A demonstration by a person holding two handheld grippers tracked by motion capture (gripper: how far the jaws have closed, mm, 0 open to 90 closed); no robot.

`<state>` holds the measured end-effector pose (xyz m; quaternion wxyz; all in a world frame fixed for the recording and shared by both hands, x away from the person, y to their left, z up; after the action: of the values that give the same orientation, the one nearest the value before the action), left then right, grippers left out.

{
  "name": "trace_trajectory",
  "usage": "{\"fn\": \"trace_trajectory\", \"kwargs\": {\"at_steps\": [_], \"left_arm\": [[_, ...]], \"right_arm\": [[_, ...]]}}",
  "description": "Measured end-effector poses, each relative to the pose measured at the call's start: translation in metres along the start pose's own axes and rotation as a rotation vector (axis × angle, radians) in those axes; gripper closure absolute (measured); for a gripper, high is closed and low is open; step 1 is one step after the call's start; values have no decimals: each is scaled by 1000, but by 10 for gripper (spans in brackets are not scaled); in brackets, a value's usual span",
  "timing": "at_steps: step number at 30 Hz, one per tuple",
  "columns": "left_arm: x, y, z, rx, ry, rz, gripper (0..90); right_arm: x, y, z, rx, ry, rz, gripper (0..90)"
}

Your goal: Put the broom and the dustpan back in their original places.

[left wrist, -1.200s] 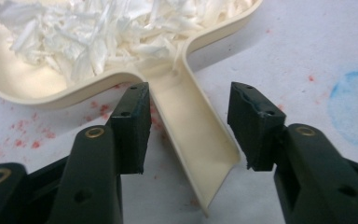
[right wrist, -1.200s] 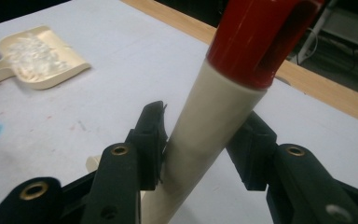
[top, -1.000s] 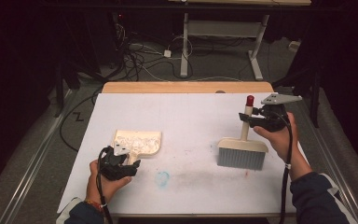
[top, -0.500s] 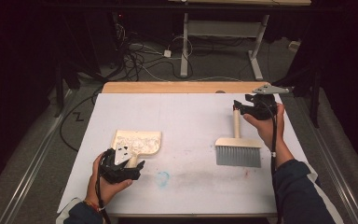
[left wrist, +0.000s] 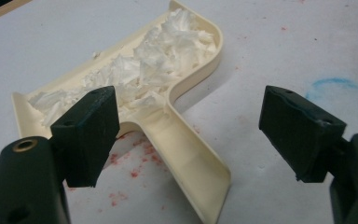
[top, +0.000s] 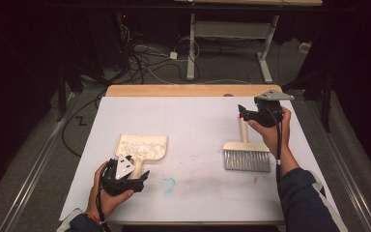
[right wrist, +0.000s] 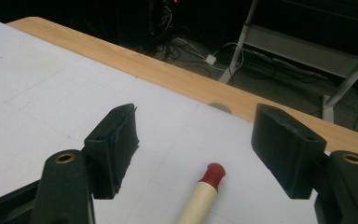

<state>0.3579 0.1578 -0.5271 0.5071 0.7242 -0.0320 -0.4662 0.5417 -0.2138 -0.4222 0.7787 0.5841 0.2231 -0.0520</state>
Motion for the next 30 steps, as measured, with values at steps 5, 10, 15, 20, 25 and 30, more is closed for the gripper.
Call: {"fn": "trace_trajectory", "kwargs": {"at_steps": [5, 10, 15, 20, 25, 30], "left_arm": [[-1, 1, 2, 7, -3, 21, 199], [-2, 2, 0, -6, 16, 33, 185], [2, 1, 1, -8, 5, 25, 185], [4, 0, 3, 9, -4, 11, 183], [4, 0, 3, 12, 2, 8, 182], [4, 0, 4, 21, 0, 6, 182]], "right_arm": [[-3, -6, -1, 57, -6, 10, 244], [-7, -6, -2, 61, -36, 34, 157], [-13, -8, -7, 59, -21, 57, 161], [-21, -7, -10, 56, -7, 97, 161], [-29, -6, -14, 42, -2, 120, 161], [-41, -3, -18, 31, 5, 144, 161]]}}
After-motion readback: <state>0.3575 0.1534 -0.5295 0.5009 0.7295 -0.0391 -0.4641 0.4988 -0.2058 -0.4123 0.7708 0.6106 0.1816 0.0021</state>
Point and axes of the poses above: each handheld gripper's, and its own axes: x roughly forward along the jaws, y roughly out of its top, z roughly to its right, the point moved 9 cm from there along x, roughly forward along the jaws, and after that the axes turned 11 degrees about -y, right-handed, at the moved point
